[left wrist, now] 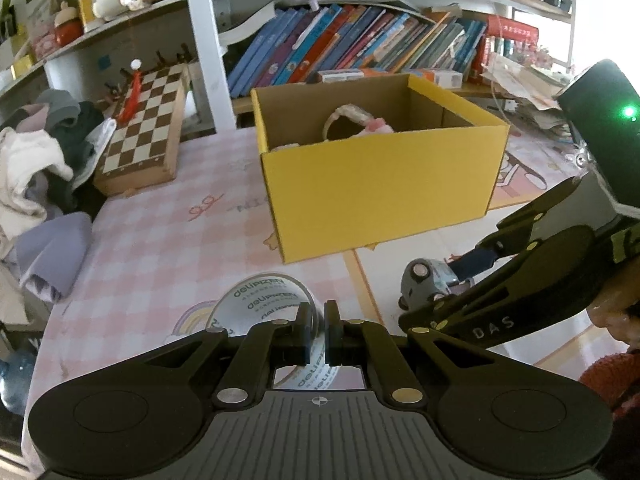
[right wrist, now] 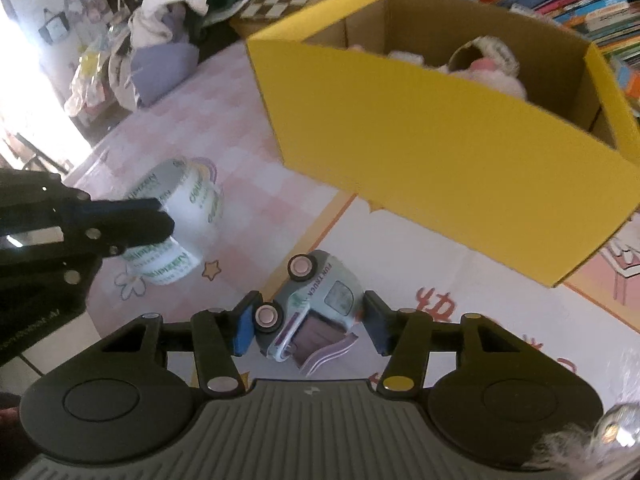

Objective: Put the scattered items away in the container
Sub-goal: 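Carry the tape roll and toy car over the yellow box with both tools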

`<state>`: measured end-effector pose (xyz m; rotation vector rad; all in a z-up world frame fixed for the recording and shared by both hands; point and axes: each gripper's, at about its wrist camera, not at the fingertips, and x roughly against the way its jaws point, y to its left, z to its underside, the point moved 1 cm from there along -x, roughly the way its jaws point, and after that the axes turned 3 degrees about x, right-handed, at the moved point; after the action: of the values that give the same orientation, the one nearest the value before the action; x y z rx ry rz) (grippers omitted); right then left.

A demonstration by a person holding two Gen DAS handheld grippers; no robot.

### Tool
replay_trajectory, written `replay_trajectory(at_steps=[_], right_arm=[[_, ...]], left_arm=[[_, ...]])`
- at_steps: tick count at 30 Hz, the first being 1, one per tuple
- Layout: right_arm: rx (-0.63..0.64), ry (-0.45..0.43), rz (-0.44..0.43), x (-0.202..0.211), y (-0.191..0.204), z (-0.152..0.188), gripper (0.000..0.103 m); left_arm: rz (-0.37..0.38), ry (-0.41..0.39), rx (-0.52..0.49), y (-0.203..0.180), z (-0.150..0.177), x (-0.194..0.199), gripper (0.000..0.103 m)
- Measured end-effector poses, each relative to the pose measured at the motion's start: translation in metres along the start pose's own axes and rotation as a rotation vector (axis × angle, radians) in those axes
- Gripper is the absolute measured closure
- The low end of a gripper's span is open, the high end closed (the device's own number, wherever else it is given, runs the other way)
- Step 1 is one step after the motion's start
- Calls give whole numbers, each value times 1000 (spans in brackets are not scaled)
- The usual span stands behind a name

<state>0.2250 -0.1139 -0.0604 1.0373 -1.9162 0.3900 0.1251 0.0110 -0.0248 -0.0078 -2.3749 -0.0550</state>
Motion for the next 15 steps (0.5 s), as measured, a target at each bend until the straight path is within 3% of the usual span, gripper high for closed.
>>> replay_trajectory(at_steps=[15], right_arm=[[-68, -118, 41, 54, -22, -9, 51]], left_arm=[[70, -137, -79, -13, -36, 19, 98]])
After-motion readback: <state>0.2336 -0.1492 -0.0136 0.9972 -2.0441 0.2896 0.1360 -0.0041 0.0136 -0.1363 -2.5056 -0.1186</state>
